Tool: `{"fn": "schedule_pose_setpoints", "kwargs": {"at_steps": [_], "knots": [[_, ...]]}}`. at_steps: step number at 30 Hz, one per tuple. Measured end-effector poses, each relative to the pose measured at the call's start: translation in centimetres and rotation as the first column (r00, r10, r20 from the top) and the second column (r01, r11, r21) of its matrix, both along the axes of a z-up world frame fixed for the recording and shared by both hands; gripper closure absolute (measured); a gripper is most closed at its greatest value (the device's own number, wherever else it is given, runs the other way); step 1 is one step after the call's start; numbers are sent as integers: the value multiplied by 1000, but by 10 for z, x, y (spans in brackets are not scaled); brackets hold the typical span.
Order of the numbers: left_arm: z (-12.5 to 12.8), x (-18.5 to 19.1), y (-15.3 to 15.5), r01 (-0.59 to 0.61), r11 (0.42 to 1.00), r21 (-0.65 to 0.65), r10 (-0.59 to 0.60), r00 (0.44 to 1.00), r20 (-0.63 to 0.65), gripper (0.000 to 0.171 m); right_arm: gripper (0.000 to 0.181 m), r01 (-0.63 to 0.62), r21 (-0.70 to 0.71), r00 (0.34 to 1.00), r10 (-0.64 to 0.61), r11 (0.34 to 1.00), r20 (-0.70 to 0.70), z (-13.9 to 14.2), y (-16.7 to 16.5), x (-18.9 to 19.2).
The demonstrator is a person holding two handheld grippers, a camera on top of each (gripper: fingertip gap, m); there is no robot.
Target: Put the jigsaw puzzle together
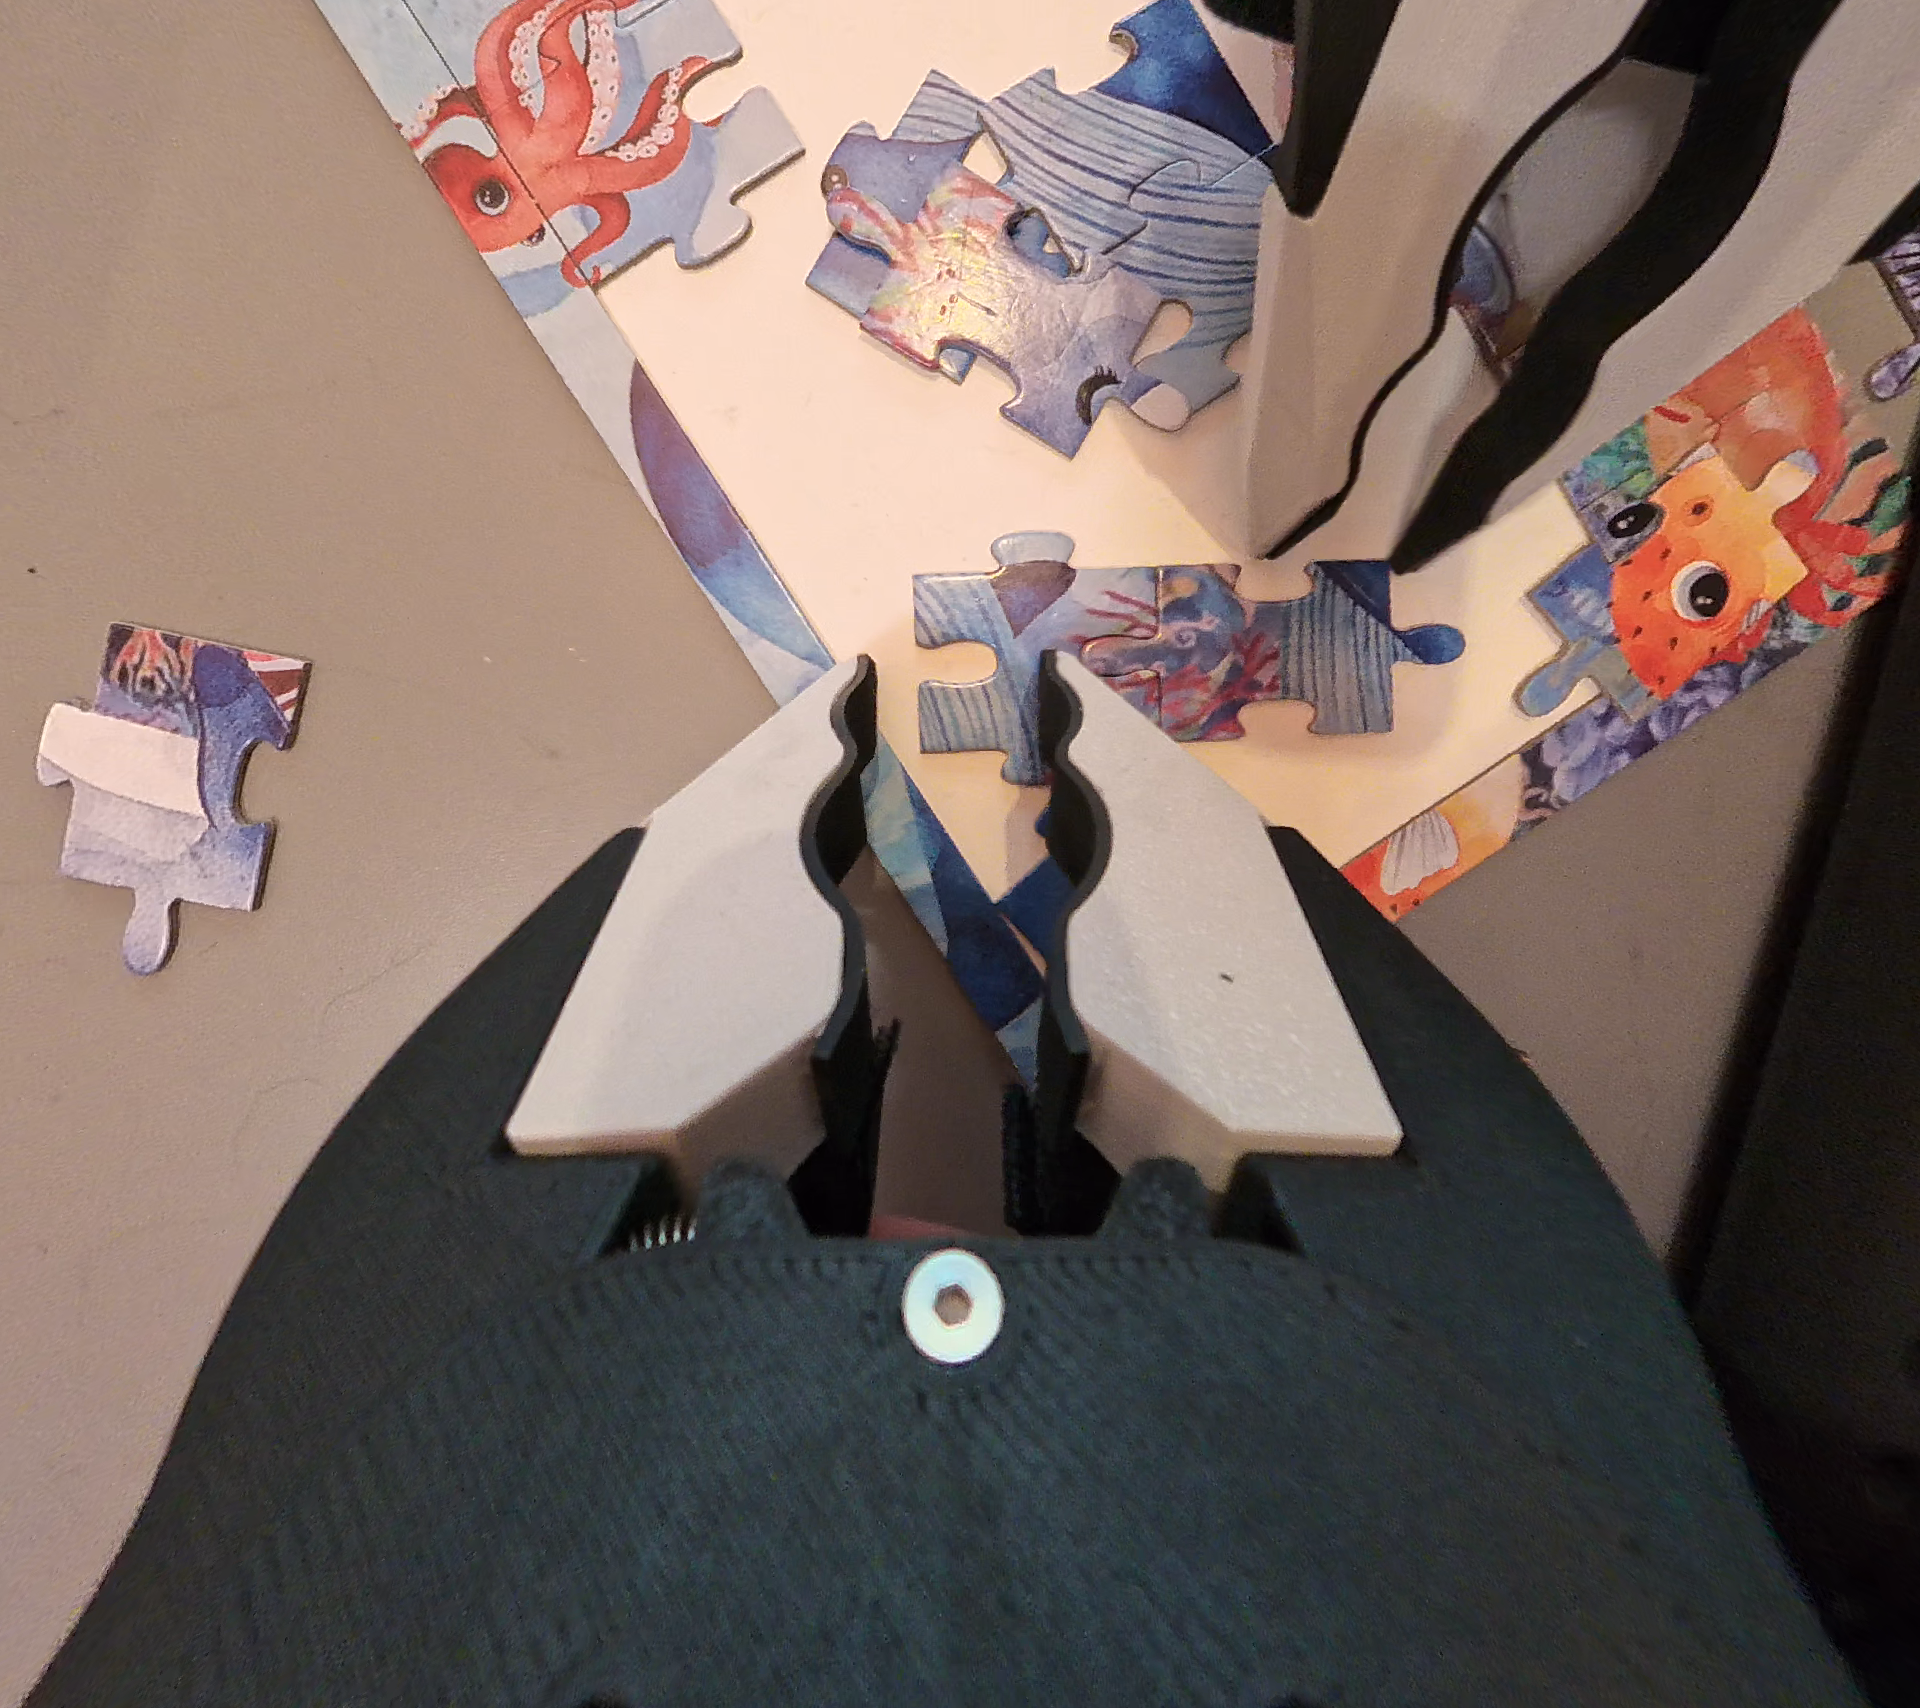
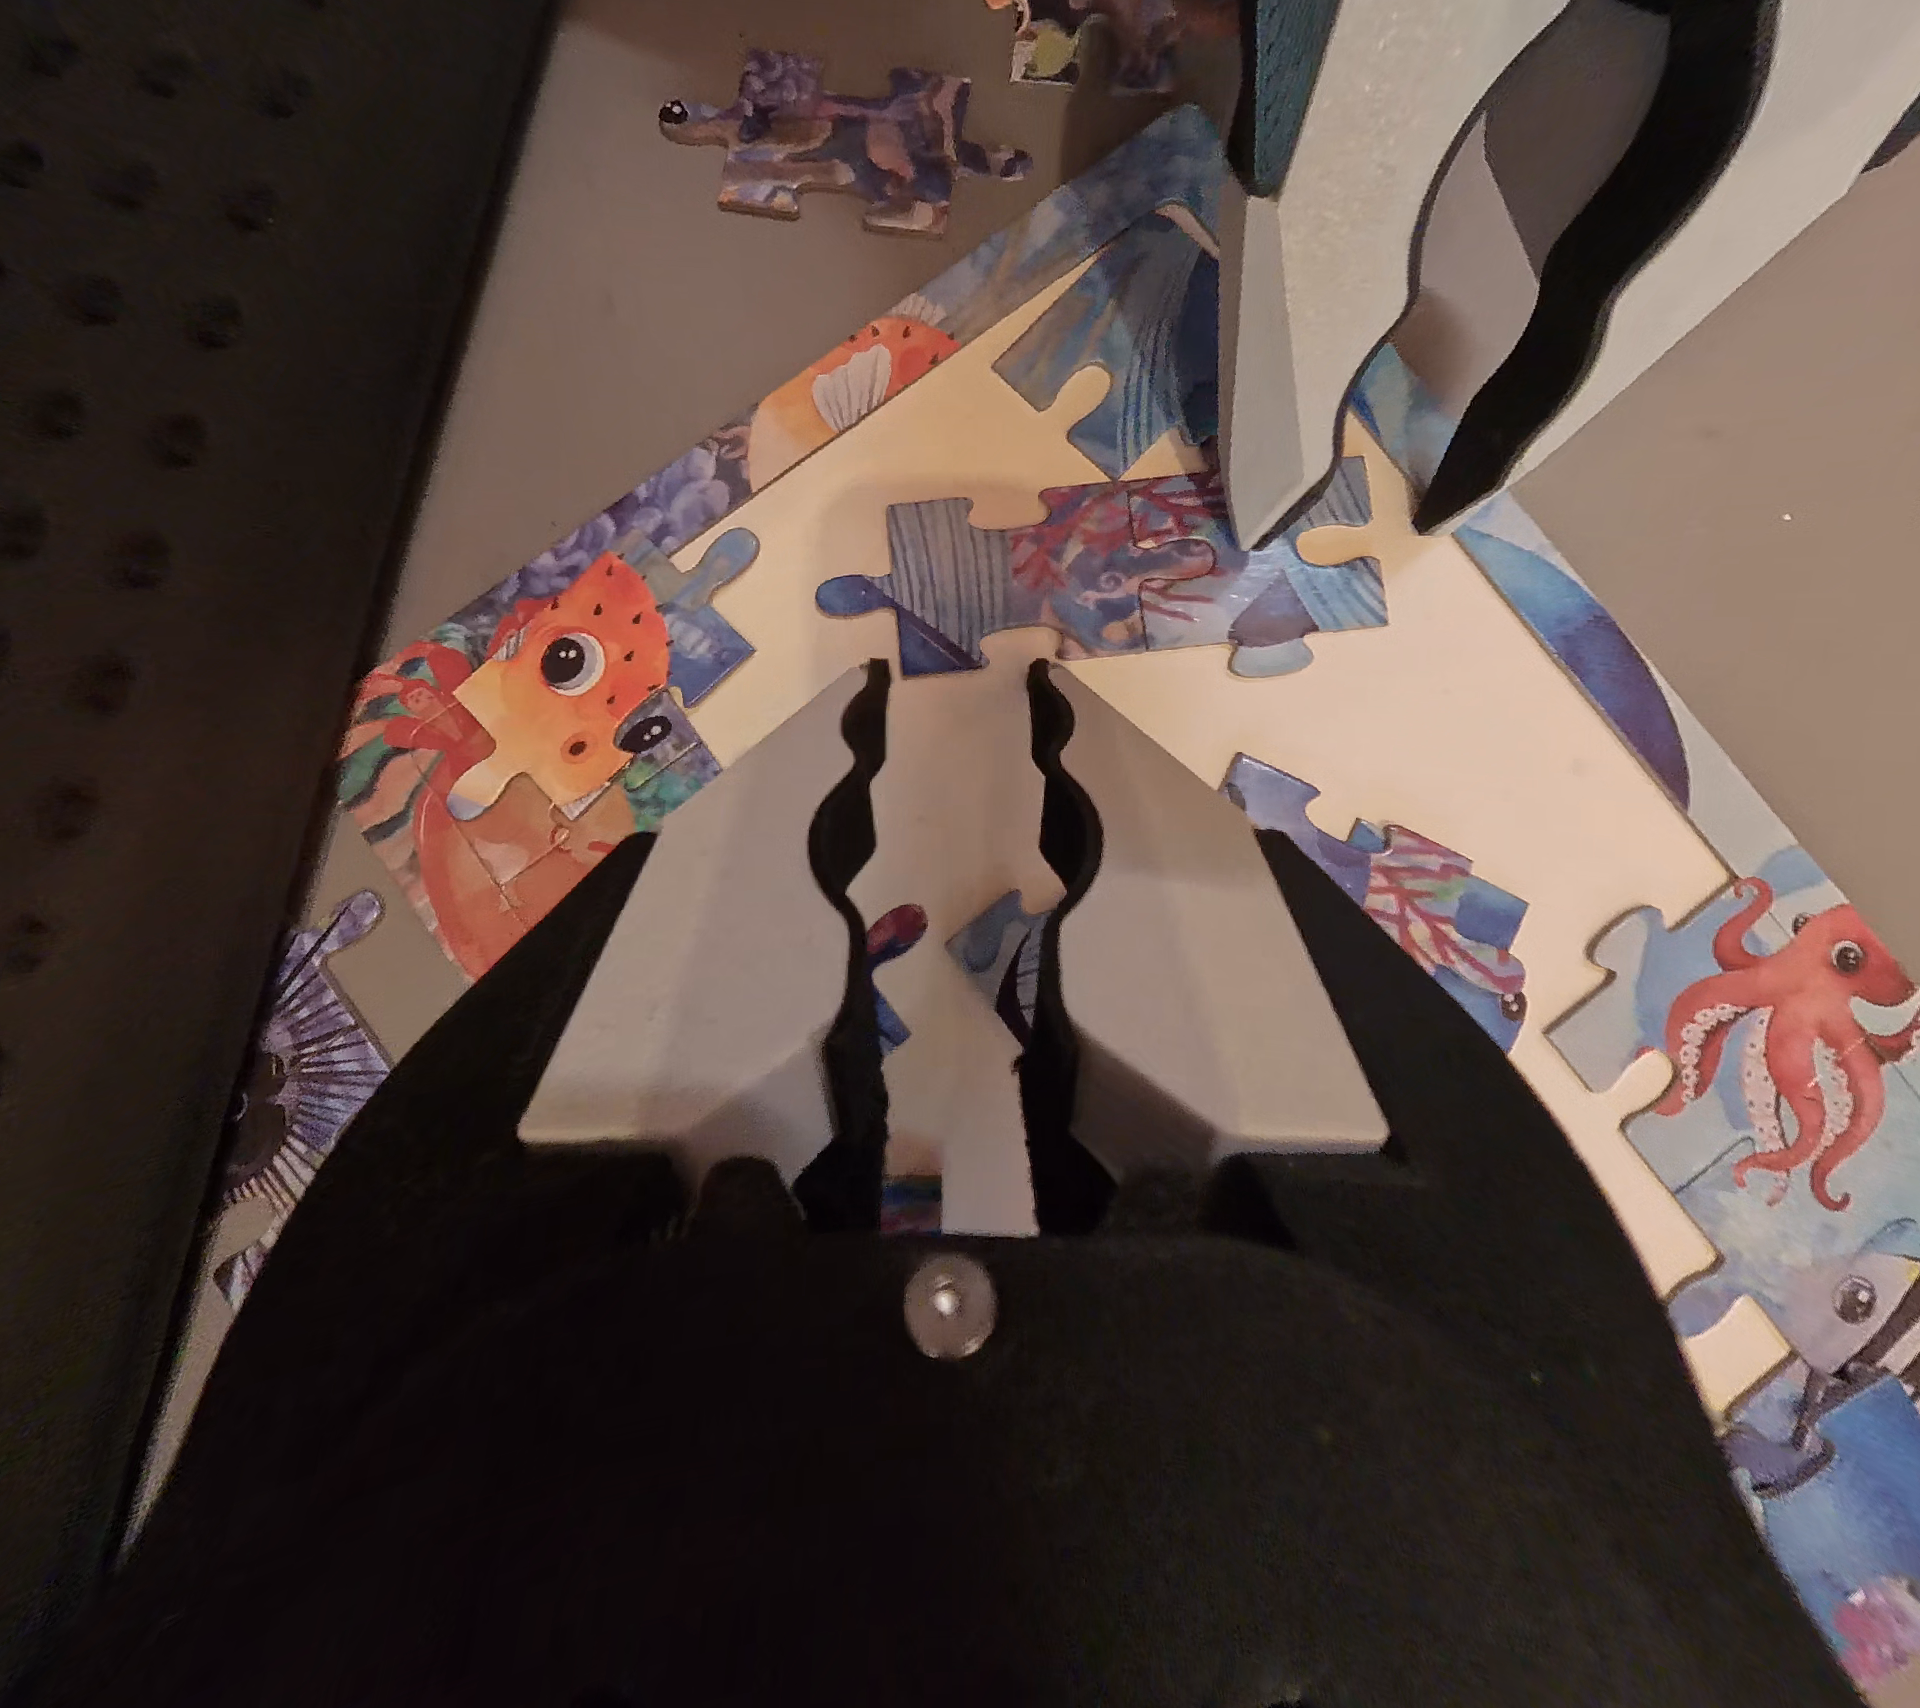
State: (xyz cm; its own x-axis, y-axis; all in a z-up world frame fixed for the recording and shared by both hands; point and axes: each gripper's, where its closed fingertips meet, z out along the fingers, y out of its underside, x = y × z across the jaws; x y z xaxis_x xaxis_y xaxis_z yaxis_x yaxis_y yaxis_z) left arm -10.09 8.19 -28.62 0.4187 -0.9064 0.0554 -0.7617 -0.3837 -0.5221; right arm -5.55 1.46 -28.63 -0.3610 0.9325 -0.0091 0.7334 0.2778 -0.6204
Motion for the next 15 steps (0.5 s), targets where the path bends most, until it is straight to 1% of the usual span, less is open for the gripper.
{"fn": "schedule_pose_setpoints", "kwargs": {"at_steps": [4, 9, 11, 13, 15], "knots": [[0, 0, 0, -1, 1000, 0, 1, 1000, -3, 143, 164, -11, -2, 1000, 11, 1000, 0, 0, -2, -1], [0, 0, 1, -5, 1000, 1, 5, 1000, -4, 145, 159, -13, -27, 1000, 13, 1000, -4, 0, -7, -4], [0, 0, 2, -7, 1000, 1, 7, 1000, -4, 145, 161, -20, -22, 1000, 19, 1000, -6, 0, -9, -5], [0, 0, 2, -6, 1000, 2, 6, 1000, -5, 145, 168, -25, -6, 1000, 25, 1000, -6, 0, -9, -6], [0, 0, 2, -5, 1000, 4, 5, 1000, -7, 145, 168, -23, -8, 1000, 23, 1000, 0, 0, -9, -6]]}}
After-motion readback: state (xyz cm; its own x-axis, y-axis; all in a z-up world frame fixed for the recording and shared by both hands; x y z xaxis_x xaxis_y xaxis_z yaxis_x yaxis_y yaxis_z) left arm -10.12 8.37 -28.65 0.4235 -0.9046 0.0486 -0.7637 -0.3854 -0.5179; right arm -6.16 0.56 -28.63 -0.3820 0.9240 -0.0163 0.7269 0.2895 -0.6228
